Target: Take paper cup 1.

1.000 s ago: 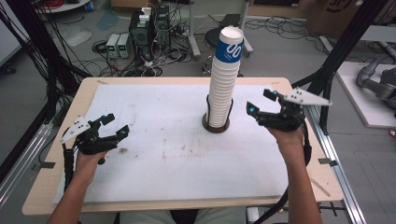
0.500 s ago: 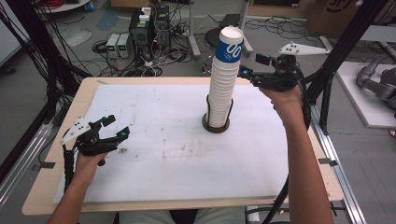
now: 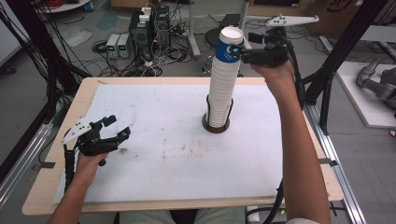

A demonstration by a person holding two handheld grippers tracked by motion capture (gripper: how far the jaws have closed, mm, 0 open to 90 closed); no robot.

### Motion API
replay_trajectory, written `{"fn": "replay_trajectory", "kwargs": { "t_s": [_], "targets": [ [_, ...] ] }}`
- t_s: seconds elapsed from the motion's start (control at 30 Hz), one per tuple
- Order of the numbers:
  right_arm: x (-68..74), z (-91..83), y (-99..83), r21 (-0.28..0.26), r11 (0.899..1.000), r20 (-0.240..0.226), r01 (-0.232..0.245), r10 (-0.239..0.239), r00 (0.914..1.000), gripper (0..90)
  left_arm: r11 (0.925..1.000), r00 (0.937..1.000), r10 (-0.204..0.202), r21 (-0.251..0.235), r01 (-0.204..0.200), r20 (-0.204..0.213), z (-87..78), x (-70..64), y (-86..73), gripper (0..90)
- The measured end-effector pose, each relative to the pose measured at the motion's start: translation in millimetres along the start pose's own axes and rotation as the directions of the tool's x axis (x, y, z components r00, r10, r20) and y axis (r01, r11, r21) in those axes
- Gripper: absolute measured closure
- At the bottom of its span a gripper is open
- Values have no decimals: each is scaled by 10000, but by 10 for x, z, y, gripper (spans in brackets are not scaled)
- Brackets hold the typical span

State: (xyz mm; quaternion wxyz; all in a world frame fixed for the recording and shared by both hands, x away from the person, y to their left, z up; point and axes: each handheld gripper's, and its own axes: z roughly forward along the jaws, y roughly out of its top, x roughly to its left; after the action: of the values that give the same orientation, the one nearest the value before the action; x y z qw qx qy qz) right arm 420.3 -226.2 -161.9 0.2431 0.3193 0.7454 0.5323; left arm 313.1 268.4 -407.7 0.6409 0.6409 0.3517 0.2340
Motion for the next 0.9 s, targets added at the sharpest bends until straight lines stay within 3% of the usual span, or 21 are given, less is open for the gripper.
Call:
{"fn": "replay_trajectory", "kwargs": {
  "t_s": [0.3,0.33,0.37,0.73,0.9],
  "targets": [
    [-33,293,181,742,9969,-133,-245,256,9996,181,10000,10000,16,34,-16,7,-14,5,-16,170],
    [-37,304,183,751,9967,-175,-292,306,9994,219,10000,10000,-12,19,12,-1,-17,6,-17,170],
    [-41,308,184,763,9967,-364,-257,286,9989,285,10000,10000,-32,25,32,4,-21,9,-17,169],
    [-44,317,254,1128,9936,-520,-112,172,9985,301,9999,9999,-113,-31,113,4,-31,16,-17,172],
    [-56,260,301,745,9970,-552,-225,266,9981,307,9999,9999,-105,-21,105,8,-25,15,-21,172]
  ]
}}
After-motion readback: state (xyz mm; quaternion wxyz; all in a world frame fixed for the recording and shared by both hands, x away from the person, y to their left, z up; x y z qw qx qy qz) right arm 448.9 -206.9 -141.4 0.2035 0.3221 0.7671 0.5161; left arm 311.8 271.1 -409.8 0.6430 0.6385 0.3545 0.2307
